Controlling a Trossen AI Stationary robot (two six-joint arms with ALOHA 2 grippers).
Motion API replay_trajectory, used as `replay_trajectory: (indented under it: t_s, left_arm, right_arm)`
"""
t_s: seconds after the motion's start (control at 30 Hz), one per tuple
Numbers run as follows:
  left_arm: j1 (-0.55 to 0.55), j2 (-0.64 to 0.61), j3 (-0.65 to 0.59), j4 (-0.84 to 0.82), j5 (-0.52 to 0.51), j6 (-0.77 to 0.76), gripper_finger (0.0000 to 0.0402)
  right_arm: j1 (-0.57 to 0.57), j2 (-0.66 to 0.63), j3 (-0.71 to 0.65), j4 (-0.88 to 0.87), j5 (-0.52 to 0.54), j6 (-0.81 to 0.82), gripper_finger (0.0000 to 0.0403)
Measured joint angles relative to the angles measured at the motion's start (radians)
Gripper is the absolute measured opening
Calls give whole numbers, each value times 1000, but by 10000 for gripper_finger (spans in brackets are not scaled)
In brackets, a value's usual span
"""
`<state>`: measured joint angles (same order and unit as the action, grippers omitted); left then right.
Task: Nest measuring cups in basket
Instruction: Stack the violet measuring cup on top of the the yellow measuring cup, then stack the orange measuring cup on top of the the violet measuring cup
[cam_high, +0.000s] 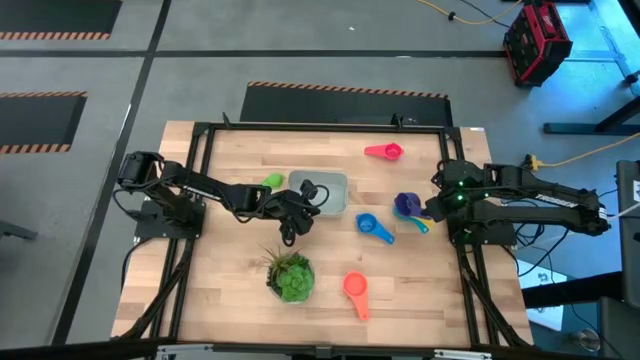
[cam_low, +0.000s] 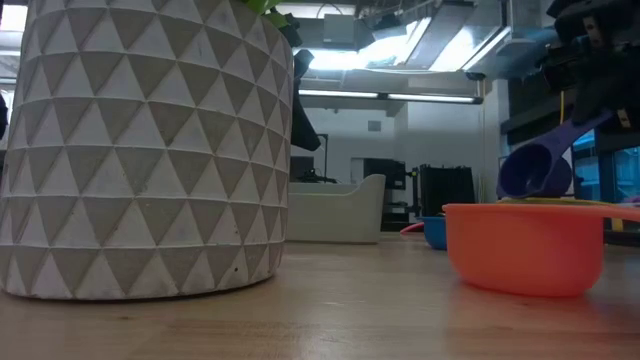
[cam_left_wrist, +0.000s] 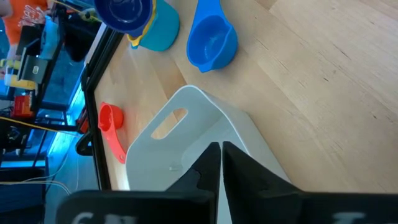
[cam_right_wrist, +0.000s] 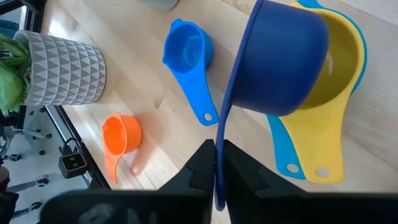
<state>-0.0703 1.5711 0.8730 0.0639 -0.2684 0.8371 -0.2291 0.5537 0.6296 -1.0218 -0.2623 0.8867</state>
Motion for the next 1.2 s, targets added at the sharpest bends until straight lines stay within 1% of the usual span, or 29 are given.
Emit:
replay_trajectory:
  t_s: [0.17, 0.3, 0.5, 0.6, 0.77, 0.83, 1.03, 1.1, 1.2]
  left_arm:
    - [0, 0, 0, 0, 0, 0, 1]
    - [0, 0, 0, 0, 0, 0, 7]
    - [0, 0, 0, 0, 0, 0, 18]
    - [0, 0, 0, 0, 0, 0, 21]
    - [0, 0, 0, 0, 0, 0, 20]
    - [0, 0, 0, 0, 0, 0, 16]
    - [0, 0, 0, 0, 0, 0, 4]
    - [0, 0, 0, 0, 0, 0, 1]
    - [0, 0, 0, 0, 0, 0, 3]
  right_arm:
    - [0, 0, 0, 0, -1, 2, 30]
    - [0, 0, 0, -1, -7, 3, 32]
    - [0, 0, 0, -1, -8, 3, 67]
    - [0, 0, 0, -1, -8, 2, 78]
    - [0, 0, 0, -12, 6, -19, 80]
    - [0, 0, 0, -22, 8, -50, 80]
    - [0, 0, 0, -19, 7, -77, 80]
    - [1, 0, 0, 4, 6, -73, 80]
    - [1, 0, 0, 97, 13, -72, 80]
